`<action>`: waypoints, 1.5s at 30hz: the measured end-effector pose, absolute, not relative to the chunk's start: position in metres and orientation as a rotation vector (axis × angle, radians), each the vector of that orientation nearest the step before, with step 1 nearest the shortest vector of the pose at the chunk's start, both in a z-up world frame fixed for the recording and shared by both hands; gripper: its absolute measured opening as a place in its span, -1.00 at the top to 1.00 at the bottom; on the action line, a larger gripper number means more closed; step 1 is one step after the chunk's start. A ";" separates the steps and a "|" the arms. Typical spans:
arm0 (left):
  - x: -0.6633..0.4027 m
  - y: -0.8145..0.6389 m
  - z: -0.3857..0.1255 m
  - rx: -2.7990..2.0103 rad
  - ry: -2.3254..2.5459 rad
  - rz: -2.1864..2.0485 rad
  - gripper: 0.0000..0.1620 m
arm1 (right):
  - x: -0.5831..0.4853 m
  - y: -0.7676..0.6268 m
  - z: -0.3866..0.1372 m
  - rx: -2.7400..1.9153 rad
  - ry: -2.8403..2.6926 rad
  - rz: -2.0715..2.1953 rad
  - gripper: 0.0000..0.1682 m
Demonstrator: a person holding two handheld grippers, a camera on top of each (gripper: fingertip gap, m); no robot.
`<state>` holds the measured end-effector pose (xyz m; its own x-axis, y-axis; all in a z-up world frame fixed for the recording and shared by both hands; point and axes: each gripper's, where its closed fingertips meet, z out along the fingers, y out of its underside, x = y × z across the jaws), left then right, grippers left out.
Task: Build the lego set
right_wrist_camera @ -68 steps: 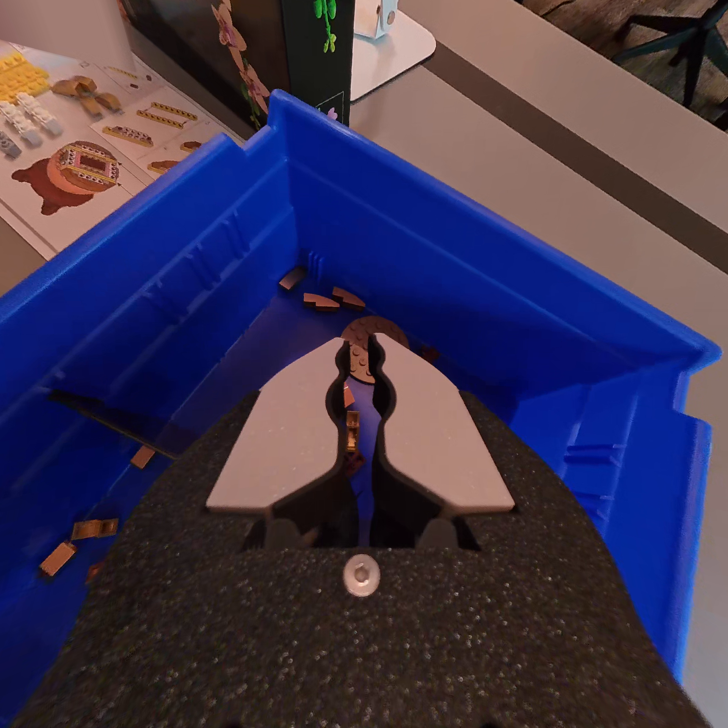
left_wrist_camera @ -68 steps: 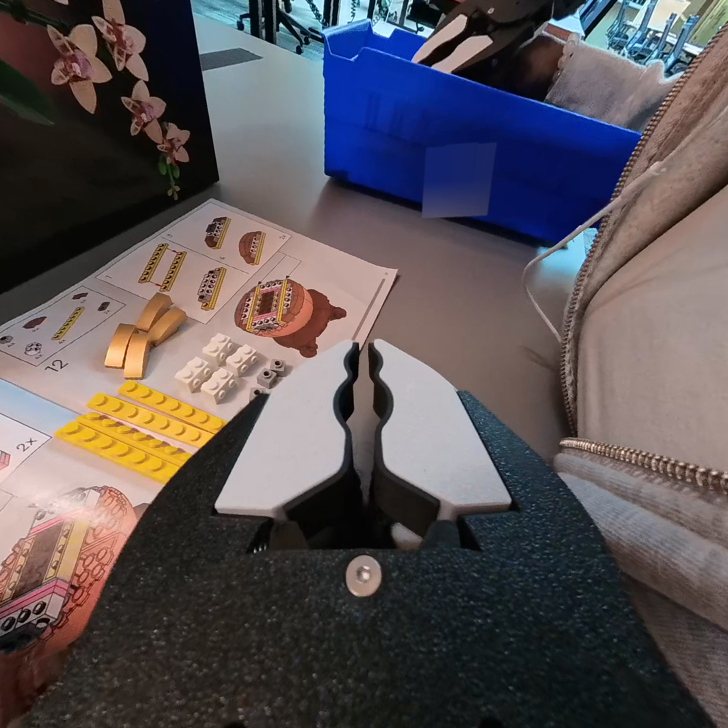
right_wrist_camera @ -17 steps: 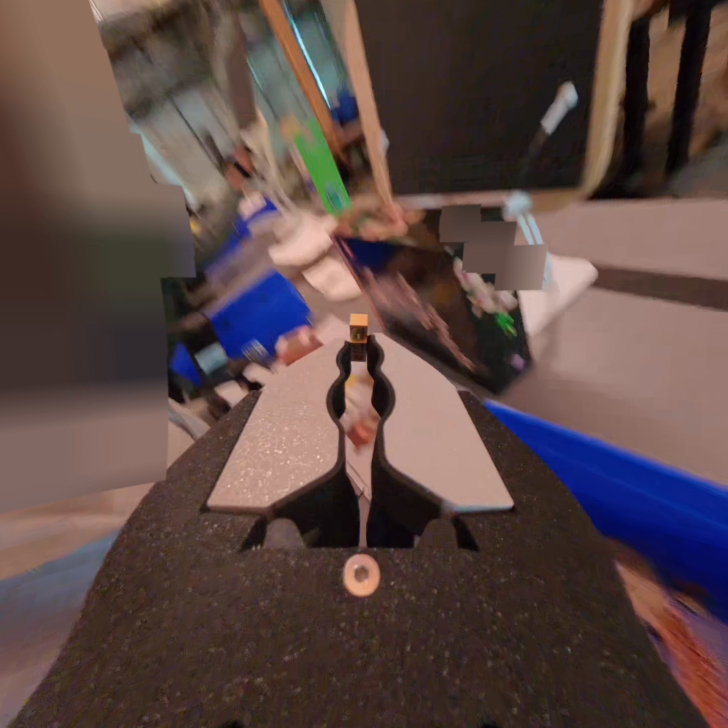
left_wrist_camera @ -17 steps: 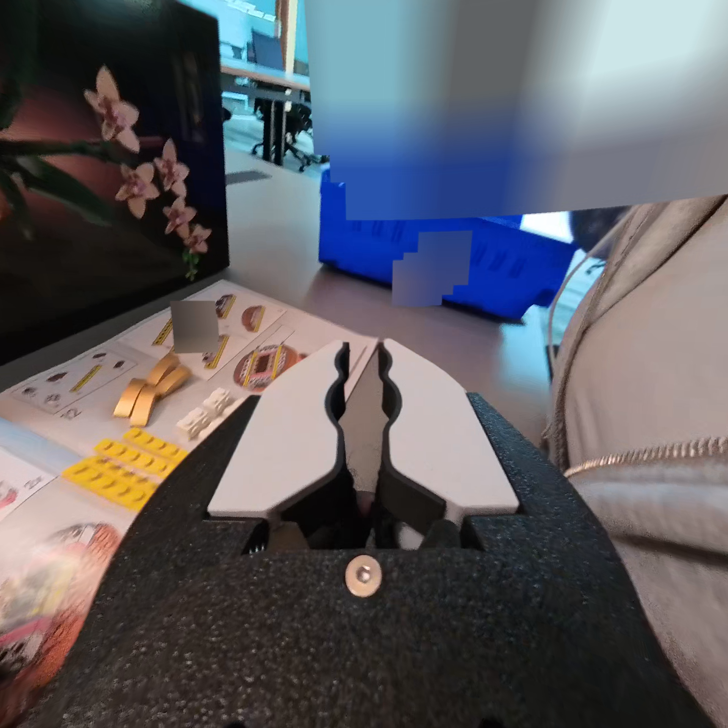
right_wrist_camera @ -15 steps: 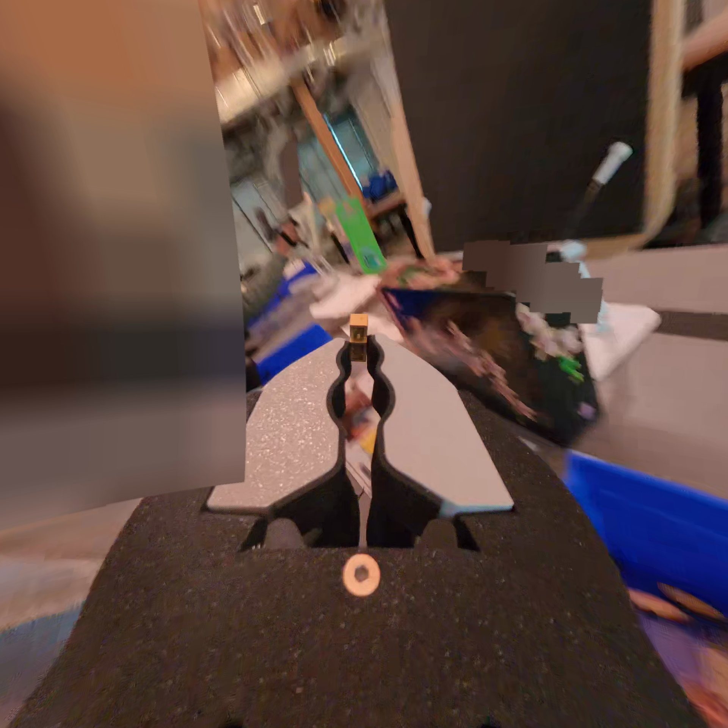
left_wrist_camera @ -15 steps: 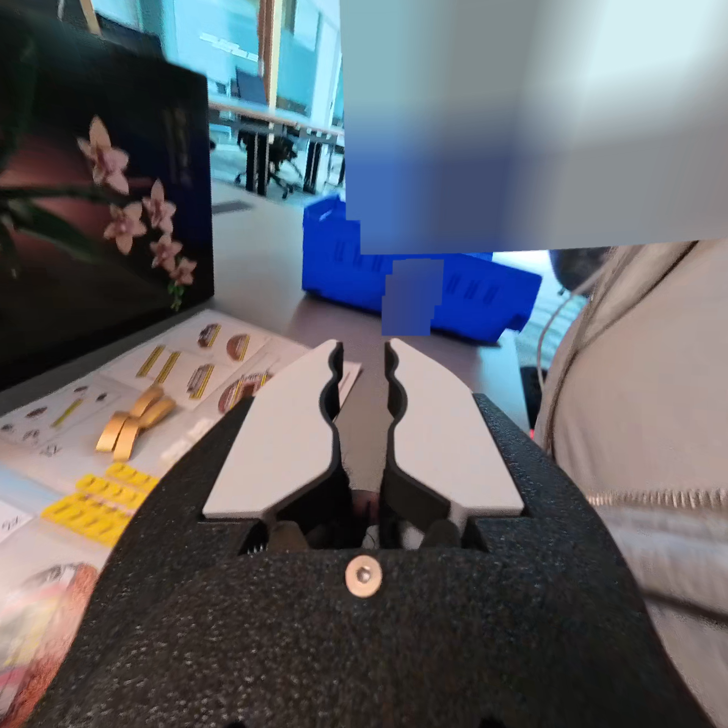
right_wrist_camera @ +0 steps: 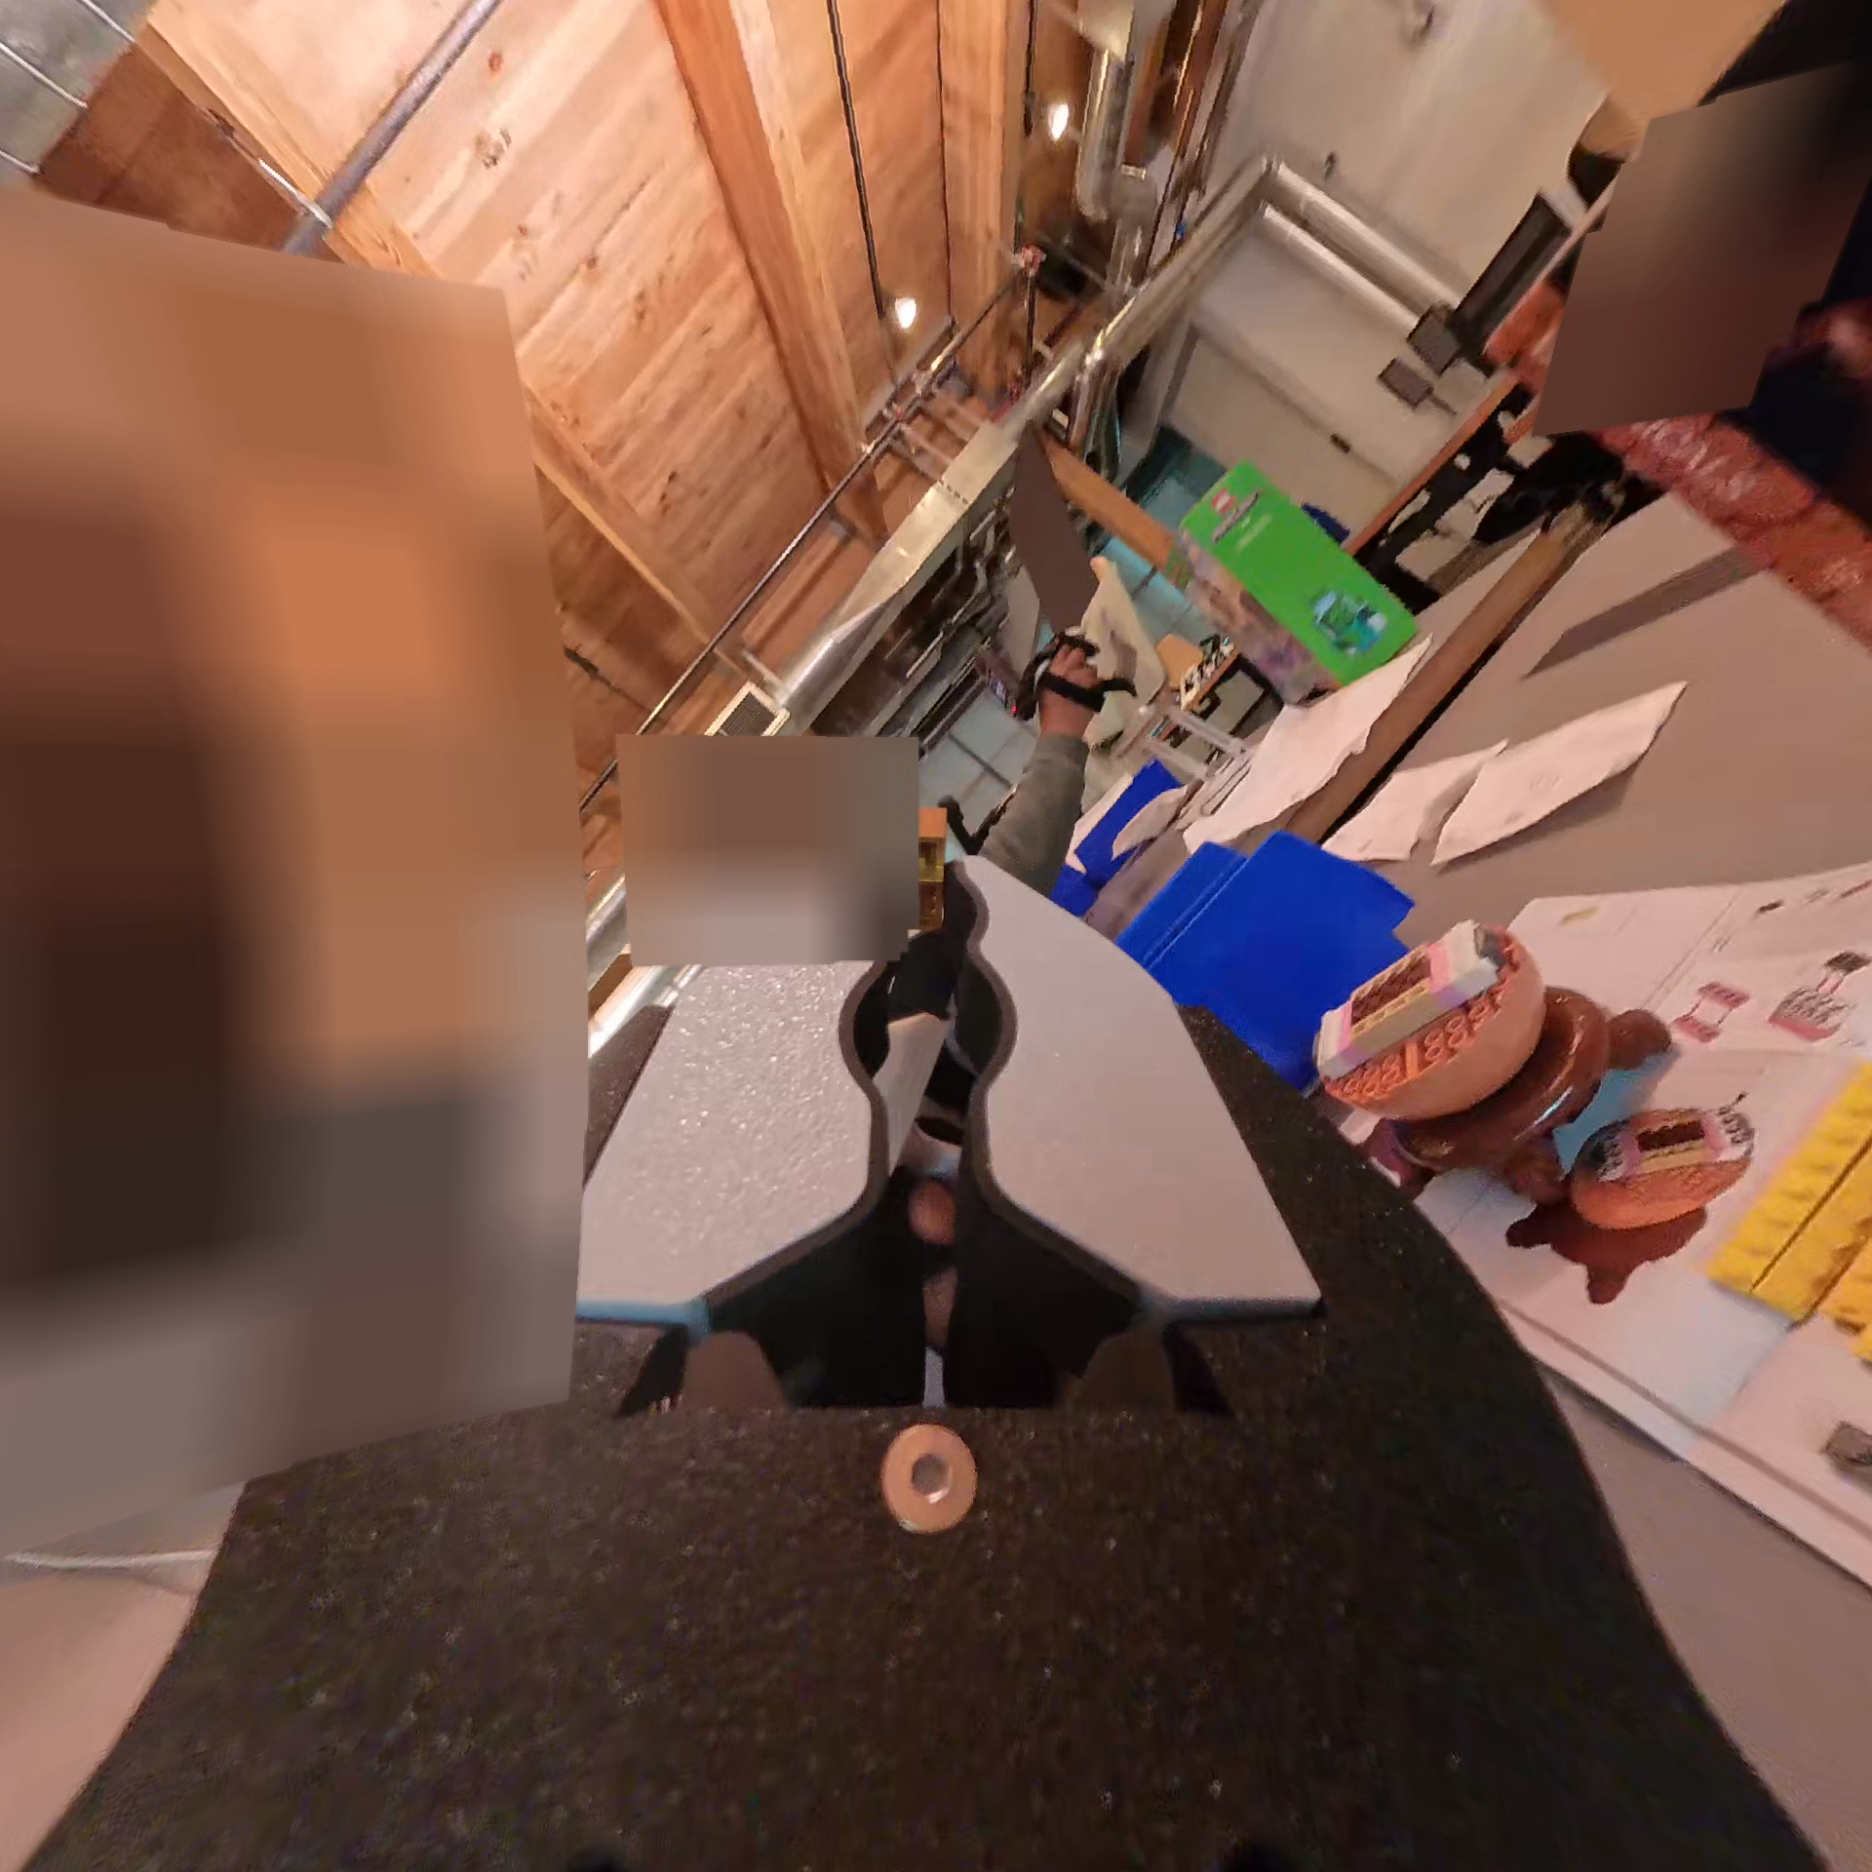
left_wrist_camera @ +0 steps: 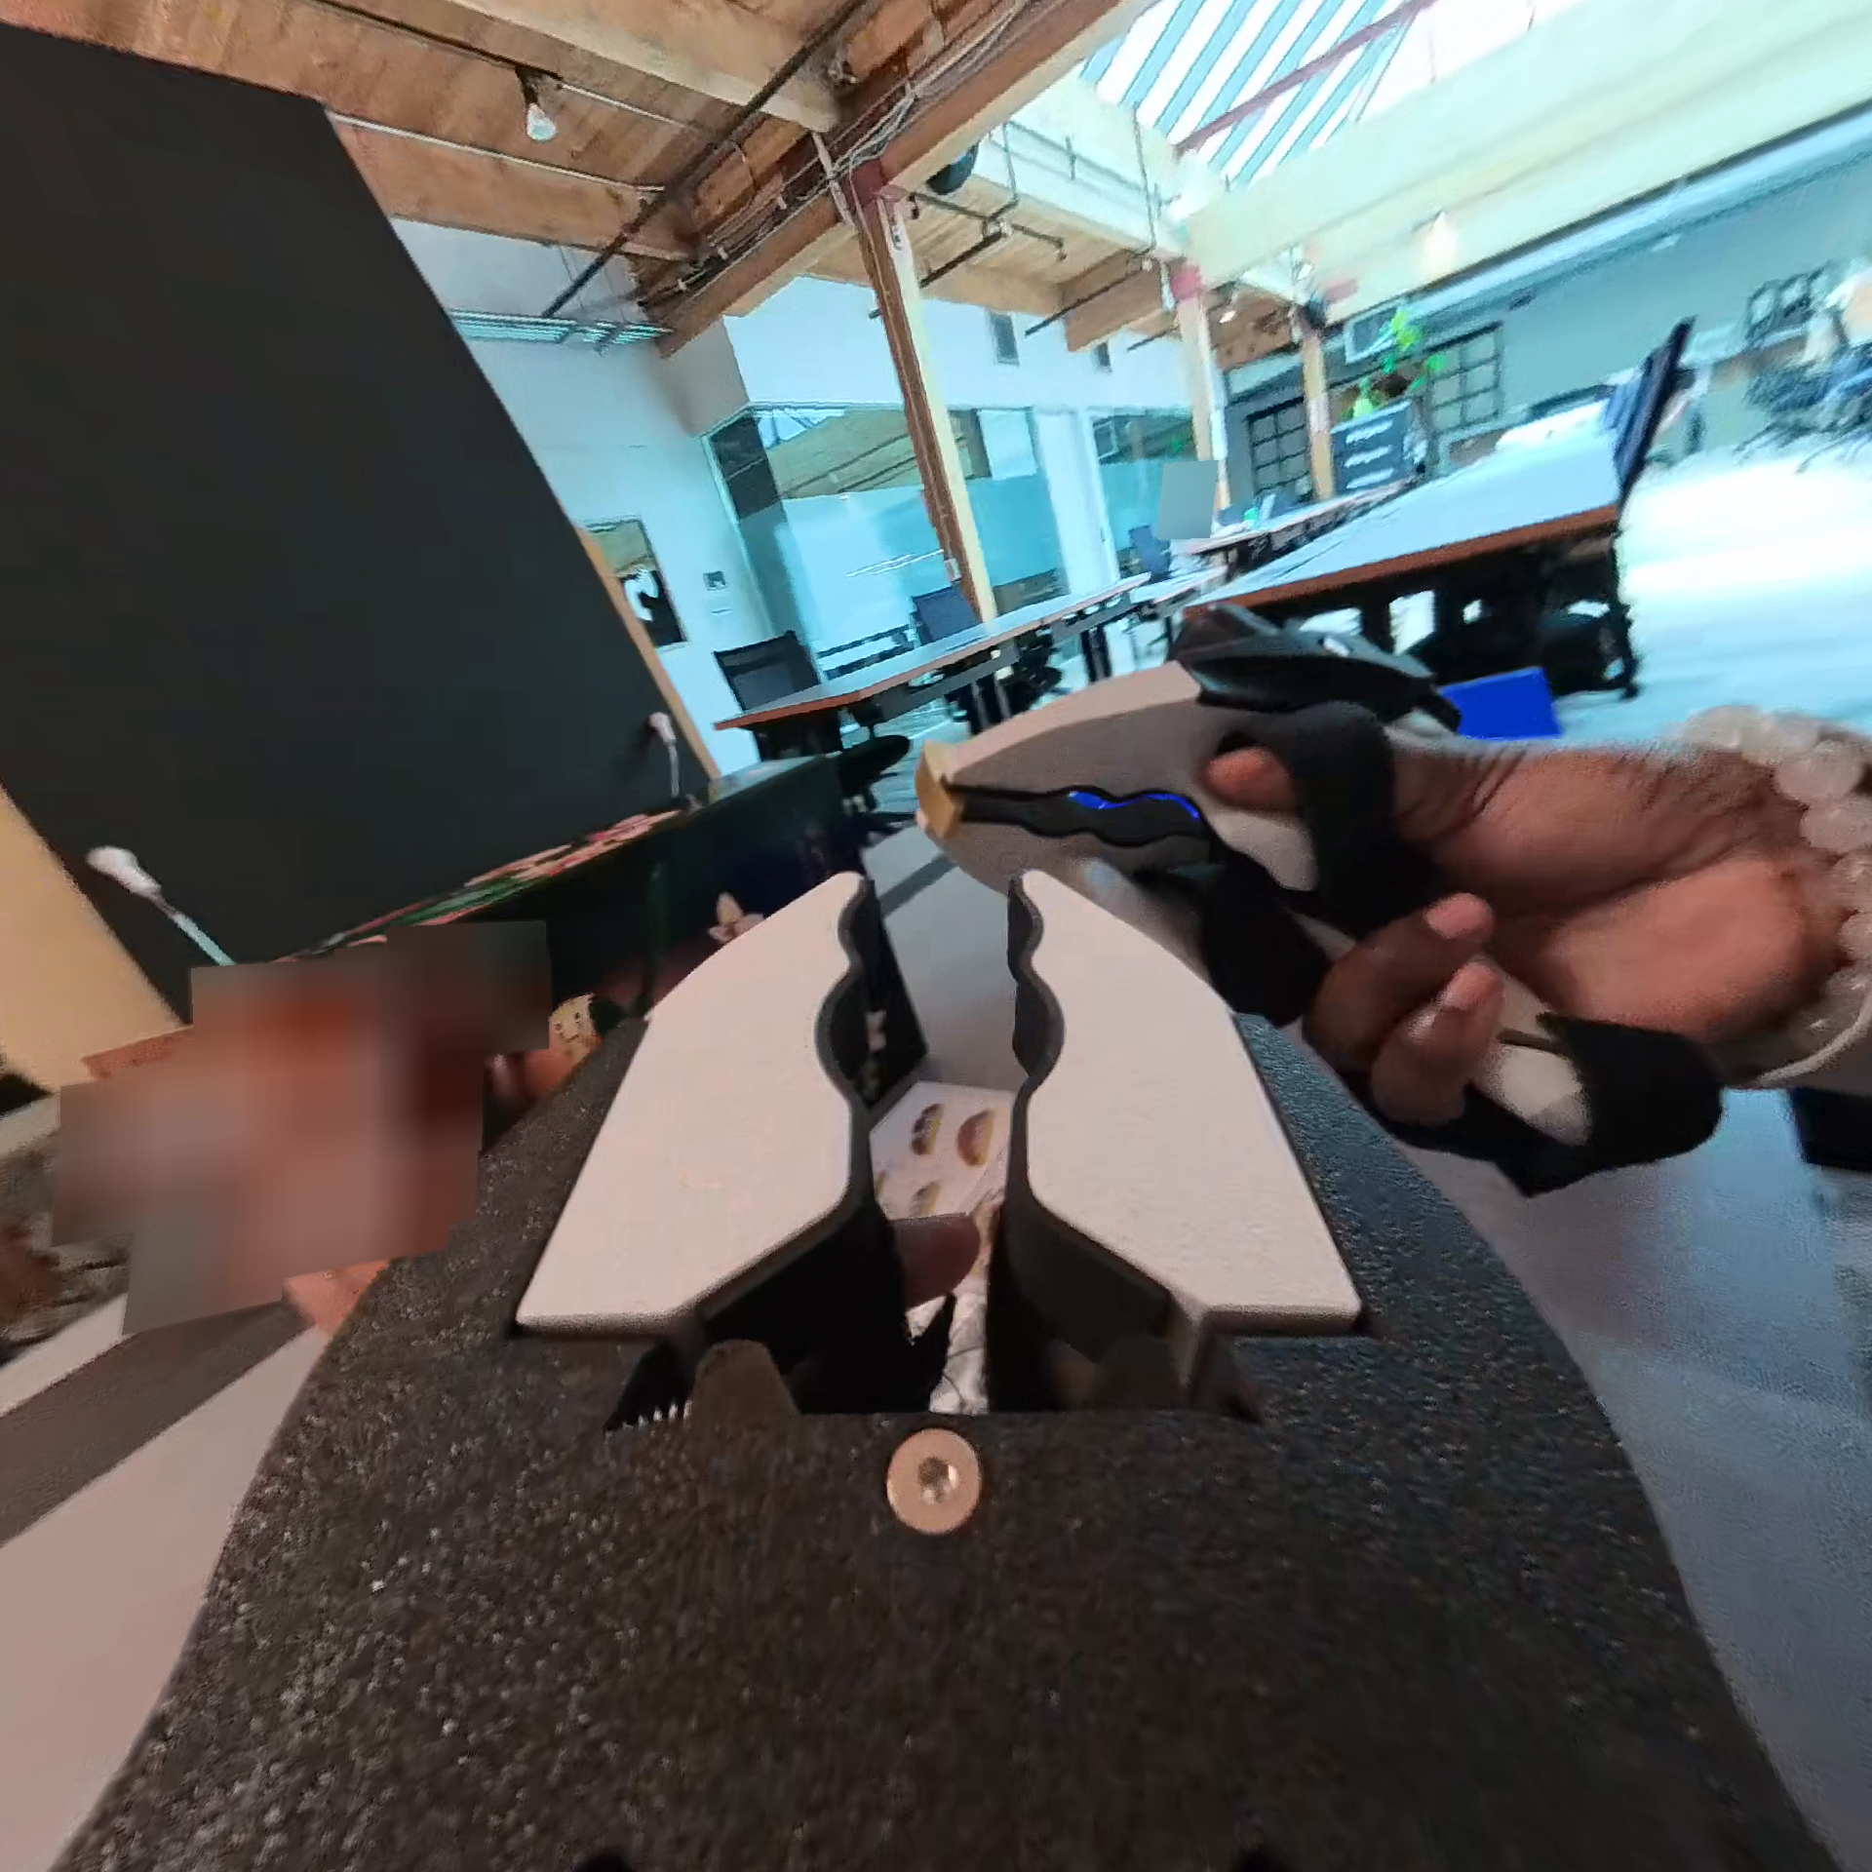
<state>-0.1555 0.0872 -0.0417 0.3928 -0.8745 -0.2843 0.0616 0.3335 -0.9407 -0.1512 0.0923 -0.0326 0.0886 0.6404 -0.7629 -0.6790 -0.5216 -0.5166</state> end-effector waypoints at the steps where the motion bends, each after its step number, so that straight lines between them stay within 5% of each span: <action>1: -0.160 0.088 -0.043 -1.036 0.959 -0.716 0.71 | -0.157 0.092 -0.035 -1.364 0.026 1.643 0.92; 10: -0.158 0.084 -0.045 -0.986 0.977 -0.665 0.94 | -0.166 0.088 -0.050 -1.418 0.007 1.644 0.92; 31: -0.159 0.050 -0.100 -0.895 1.411 -0.793 0.95 | -0.136 0.052 -0.097 -1.894 -0.978 1.047 0.69; 45: -0.143 0.039 -0.122 -0.878 1.551 -0.864 0.95 | -0.140 0.046 -0.123 -1.968 -0.938 1.216 0.80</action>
